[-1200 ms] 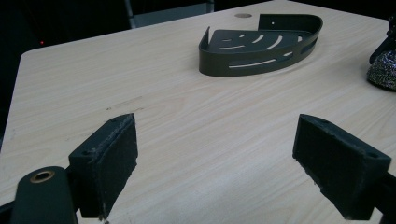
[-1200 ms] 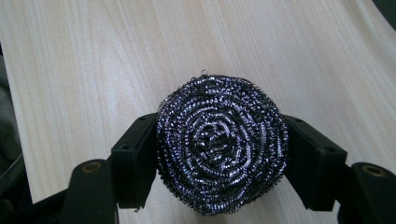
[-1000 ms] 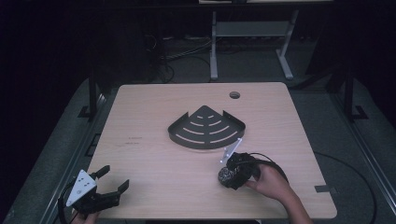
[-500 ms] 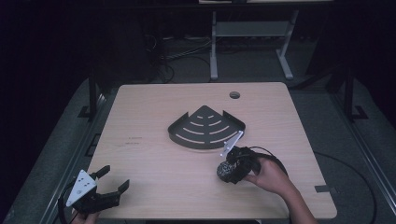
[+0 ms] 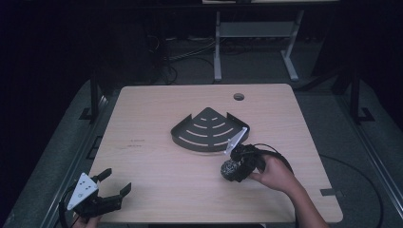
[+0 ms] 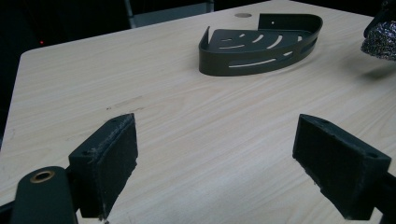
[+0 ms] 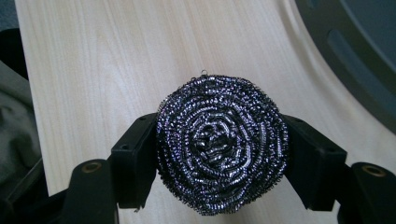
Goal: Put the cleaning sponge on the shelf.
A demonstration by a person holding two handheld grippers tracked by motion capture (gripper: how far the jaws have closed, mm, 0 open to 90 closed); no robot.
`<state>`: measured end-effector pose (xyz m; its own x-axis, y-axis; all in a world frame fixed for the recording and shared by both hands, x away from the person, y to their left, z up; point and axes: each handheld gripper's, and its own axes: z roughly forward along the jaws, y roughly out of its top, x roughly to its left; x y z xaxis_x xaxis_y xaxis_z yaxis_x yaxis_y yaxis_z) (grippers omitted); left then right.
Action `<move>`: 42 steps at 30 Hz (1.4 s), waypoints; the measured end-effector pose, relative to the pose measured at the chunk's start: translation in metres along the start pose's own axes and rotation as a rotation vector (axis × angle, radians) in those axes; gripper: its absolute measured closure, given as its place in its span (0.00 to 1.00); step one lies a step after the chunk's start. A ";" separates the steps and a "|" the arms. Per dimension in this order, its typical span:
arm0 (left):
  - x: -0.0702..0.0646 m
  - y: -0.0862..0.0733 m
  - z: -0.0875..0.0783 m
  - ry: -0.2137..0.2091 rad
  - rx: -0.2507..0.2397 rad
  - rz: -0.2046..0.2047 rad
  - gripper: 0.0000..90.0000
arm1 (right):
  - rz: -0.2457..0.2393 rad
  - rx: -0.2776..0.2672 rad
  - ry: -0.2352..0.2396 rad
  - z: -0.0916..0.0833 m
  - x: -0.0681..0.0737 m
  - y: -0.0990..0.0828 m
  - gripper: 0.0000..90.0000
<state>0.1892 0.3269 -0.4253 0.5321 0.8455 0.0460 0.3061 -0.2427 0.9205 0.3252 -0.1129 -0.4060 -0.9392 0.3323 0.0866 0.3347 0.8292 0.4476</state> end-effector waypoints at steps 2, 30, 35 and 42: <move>0.000 0.000 0.000 -0.001 0.000 0.000 0.15 | -0.002 0.001 0.000 -0.002 -0.001 0.002 0.36; 0.000 0.000 0.001 -0.002 0.001 0.003 0.15 | -0.006 -0.020 0.028 -0.014 -0.018 0.024 0.36; 0.000 0.000 0.001 -0.002 0.000 0.003 0.15 | -0.007 -0.015 0.031 -0.015 -0.020 0.029 0.36; 0.000 0.000 0.001 -0.003 0.000 0.003 0.15 | -0.014 -0.014 0.035 -0.016 -0.023 0.036 0.36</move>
<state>0.1899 0.3265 -0.4252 0.5353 0.8433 0.0473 0.3046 -0.2450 0.9205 0.3577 -0.0978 -0.3780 -0.9459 0.3048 0.1109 0.3207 0.8273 0.4612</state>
